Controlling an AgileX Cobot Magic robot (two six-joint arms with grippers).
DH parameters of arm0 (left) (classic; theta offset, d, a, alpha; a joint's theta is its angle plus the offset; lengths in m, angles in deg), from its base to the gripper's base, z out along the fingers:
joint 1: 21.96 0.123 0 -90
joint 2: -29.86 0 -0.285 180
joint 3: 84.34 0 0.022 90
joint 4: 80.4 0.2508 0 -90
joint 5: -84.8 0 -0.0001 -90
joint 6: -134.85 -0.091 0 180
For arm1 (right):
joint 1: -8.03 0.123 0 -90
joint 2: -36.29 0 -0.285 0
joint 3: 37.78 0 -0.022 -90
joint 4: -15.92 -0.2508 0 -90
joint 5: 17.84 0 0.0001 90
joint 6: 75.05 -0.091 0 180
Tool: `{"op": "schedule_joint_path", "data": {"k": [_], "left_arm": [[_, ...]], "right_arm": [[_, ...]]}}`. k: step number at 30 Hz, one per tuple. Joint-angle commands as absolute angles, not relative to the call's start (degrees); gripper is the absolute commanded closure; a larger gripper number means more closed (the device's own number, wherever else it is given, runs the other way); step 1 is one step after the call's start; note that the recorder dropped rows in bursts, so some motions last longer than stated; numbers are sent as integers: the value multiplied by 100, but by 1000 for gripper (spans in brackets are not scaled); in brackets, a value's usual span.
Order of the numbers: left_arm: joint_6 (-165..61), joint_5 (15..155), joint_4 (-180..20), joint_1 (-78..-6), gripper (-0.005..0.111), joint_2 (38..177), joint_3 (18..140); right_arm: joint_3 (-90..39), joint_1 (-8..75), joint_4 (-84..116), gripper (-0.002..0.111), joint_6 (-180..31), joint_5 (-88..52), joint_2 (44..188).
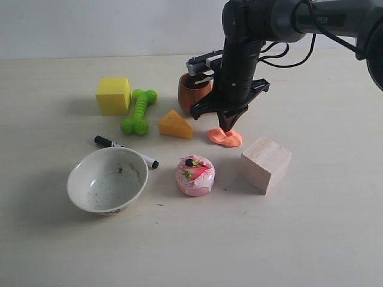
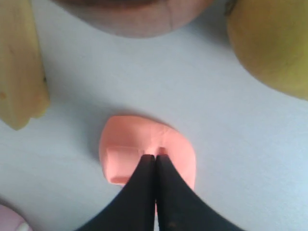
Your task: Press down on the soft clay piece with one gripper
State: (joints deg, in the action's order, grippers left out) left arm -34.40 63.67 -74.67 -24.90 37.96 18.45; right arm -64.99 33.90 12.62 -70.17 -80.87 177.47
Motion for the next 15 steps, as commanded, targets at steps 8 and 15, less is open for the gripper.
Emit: {"op": "schedule_joint_path", "data": {"k": [8,15], "left_arm": [[-3457,6415,-7496,-2470,107,3764,1845],[-3457,6415,-7496,-2470,107,3764,1845]], "right_arm": [[-6495,3395,1312,108,-7061,-7960,17498],[-5902,3395,1099,108,-7436,-6842,16525]]}}
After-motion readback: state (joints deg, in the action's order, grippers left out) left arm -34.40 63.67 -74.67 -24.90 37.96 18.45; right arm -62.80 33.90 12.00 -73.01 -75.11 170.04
